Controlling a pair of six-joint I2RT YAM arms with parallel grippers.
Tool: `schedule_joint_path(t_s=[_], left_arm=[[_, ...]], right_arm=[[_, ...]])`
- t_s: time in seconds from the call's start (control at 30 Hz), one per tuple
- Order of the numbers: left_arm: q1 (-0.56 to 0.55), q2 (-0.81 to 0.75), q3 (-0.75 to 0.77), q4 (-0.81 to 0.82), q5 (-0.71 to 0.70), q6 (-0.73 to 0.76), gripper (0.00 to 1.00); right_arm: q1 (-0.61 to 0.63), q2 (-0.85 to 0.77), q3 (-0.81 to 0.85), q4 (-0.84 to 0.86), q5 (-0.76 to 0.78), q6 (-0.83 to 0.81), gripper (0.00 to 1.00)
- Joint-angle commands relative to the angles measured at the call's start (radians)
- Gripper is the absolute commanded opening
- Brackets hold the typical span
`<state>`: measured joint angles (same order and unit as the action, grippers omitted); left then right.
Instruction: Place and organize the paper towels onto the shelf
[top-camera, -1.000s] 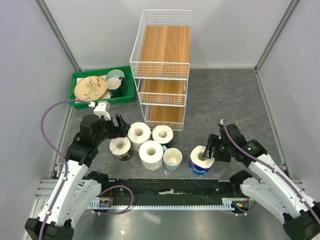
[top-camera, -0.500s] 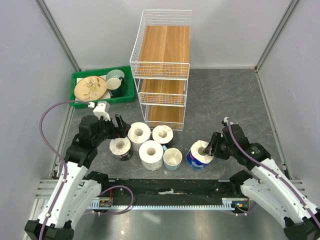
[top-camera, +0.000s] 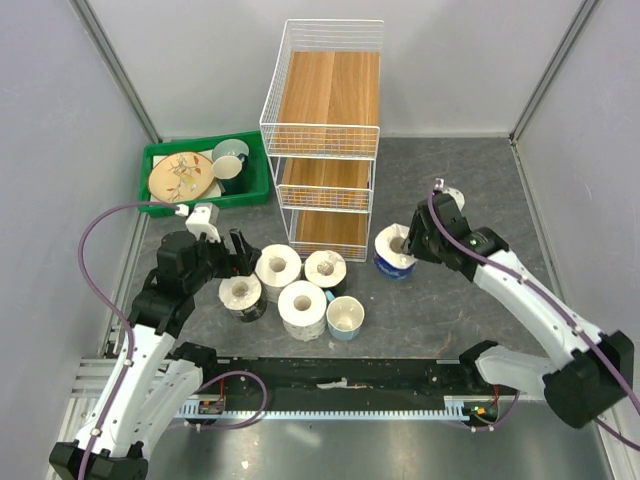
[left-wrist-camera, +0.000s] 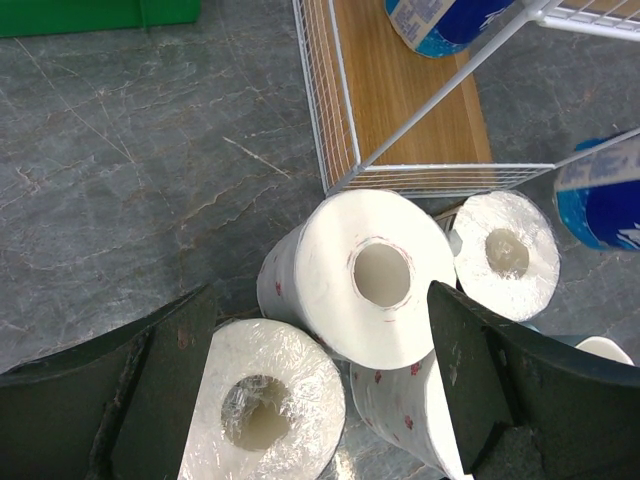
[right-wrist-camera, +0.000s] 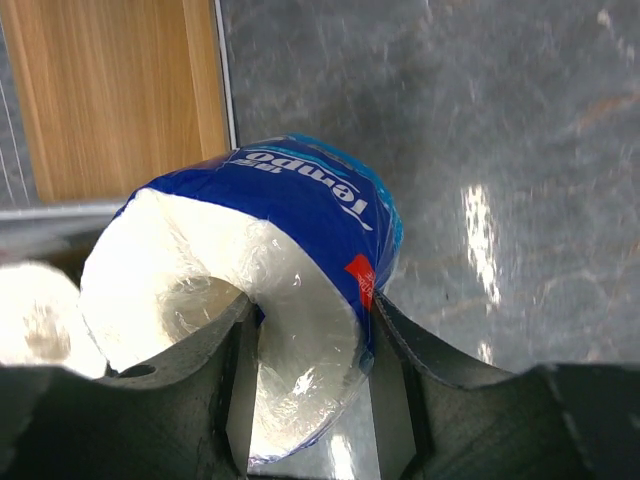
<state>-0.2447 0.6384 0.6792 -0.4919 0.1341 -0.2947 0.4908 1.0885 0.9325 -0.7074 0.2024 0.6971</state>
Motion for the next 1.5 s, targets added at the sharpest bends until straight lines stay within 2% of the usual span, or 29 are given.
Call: schedule_joint_path(t_s=[0.0,0.2,0.47,0.77,1.17,1.47], left_arm=[[-0.004,-0.011,-0.009,0.019,0.016,0.008,0.93],[-0.005,-0.003,-0.006,0.023,0.019,0.005,0.93],[-0.005,-0.013,-0.007,0.021,0.019,0.008,0.93],[-0.005,-0.014,-0.007,0.021,0.019,0.008,0.93],[-0.005,-0.014,-0.007,0.018,0.016,0.009,0.93],[-0.005,-0.005,-0.007,0.019,0.016,0.008,0.93]], right_arm=[[-0.037,0.109,0.114,0.112,0.065,-0.053,0.46],[-0.126,0.235,0.158,0.233,-0.023,-0.079,0.45],[-0.143,0.410,0.288,0.302,-0.142,-0.114,0.43],[-0.155,0.510,0.359,0.302,-0.044,-0.081,0.43],[-0.213,0.646,0.494,0.312,-0.038,-0.070,0.43],[-0.247,0.697,0.529,0.338,-0.067,-0.062,0.42]])
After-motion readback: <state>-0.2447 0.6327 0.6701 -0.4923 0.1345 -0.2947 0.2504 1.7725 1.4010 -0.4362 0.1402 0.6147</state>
